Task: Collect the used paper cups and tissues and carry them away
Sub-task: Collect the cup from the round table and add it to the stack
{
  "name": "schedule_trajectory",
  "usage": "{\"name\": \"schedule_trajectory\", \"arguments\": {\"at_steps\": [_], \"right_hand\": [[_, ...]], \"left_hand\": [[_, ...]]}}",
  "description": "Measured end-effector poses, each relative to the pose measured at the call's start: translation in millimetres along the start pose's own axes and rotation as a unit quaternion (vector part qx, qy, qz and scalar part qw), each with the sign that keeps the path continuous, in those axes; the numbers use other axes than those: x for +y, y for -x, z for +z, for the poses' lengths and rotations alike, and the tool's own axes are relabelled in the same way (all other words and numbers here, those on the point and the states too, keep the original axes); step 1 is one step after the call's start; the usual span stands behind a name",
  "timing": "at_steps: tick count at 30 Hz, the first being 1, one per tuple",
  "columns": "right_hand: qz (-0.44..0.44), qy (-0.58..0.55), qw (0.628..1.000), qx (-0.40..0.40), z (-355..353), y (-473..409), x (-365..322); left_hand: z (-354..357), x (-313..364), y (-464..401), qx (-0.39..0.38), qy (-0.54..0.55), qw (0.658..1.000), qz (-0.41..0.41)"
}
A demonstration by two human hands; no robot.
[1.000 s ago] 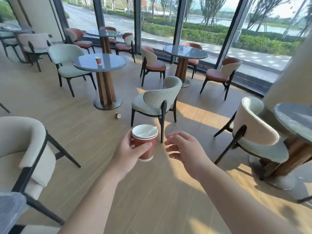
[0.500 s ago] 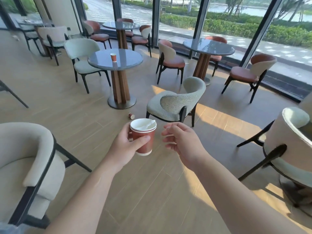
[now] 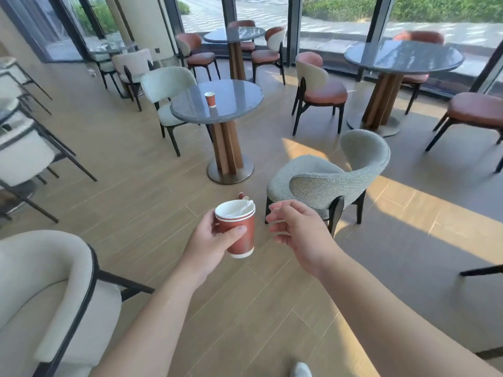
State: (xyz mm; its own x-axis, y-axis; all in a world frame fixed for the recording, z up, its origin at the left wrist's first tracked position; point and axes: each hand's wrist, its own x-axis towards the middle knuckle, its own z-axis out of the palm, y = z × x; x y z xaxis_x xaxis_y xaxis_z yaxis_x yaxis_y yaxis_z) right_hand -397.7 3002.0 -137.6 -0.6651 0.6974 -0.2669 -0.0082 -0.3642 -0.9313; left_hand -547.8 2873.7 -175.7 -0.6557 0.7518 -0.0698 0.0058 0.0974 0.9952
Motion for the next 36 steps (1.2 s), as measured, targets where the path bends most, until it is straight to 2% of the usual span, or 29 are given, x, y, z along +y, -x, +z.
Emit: {"name": "schedule_trajectory", "arguments": {"at_steps": [5, 10, 16, 21, 29, 36], "right_hand": [[0.003, -0.002, 0.999, -0.037, -7, -73, -27], [0.013, 0.021, 0.996, -0.087, 12, -128, -35], [0.024, 0.038, 0.994, -0.099, 42, -205, -34], [0.022, 0.059, 0.996, -0.069, 75, -282, -35], [0.018, 0.069, 0.997, 0.005, 144, -405, -58], [0.030, 0.066, 0.997, 0.026, 187, -469, -53]], "left_hand": [[4, 7, -57, 0.036, -0.016, 0.999, 0.002], [-16, 12, -99, 0.105, 0.032, 0.994, -0.005], [-42, 2, -165, 0.107, 0.044, 0.993, -0.014], [-76, -17, -256, 0.079, 0.061, 0.995, -0.016], [-148, -13, -409, -0.023, 0.057, 0.998, -0.028], [-192, -8, -486, -0.053, 0.040, 0.997, -0.025]]}}
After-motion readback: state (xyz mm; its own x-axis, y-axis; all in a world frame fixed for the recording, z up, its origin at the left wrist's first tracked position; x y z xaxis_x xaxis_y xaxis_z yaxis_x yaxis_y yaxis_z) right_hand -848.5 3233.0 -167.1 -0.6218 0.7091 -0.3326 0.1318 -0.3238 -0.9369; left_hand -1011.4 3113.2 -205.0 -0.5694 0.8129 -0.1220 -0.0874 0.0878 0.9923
